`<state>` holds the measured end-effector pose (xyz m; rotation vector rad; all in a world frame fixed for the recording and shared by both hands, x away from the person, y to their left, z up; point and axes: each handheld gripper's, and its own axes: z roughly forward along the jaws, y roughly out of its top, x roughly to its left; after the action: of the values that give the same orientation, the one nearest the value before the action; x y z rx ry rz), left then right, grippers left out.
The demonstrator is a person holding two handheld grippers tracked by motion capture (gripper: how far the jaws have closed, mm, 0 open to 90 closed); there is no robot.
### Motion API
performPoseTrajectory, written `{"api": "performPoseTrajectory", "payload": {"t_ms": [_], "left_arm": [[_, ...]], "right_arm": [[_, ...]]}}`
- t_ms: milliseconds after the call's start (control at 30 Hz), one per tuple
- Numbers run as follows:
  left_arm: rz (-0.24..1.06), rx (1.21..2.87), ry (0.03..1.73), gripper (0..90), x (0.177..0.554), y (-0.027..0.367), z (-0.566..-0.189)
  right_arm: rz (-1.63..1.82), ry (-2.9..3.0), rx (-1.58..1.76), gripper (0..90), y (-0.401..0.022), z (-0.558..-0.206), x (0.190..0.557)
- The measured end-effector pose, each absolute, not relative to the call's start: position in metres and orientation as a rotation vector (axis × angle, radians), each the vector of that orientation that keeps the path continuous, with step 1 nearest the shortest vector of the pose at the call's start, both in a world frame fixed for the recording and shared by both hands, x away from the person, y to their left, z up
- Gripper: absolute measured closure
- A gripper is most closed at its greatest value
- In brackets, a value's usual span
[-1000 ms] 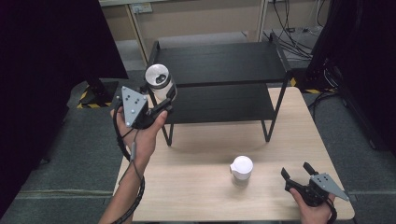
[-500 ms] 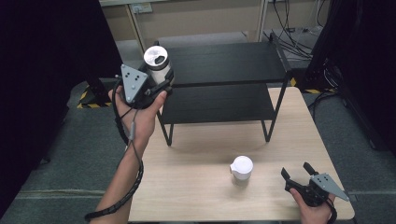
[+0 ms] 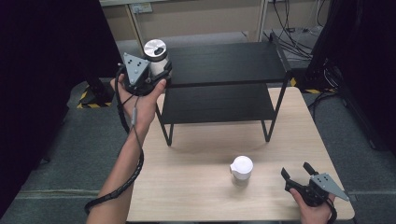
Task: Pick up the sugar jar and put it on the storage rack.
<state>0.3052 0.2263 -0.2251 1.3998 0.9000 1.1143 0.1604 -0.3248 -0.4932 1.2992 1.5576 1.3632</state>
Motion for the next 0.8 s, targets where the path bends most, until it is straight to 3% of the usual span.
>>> {"api": "performPoseTrajectory", "payload": {"t_ms": [800], "left_arm": [[1.031, 1.414, 0.978, 30.3, 0.323, 0.232, -0.222]], "right_arm": [[1.355, 1.568, 1.290, 10.9, -0.325, -0.493, 0.161]]}}
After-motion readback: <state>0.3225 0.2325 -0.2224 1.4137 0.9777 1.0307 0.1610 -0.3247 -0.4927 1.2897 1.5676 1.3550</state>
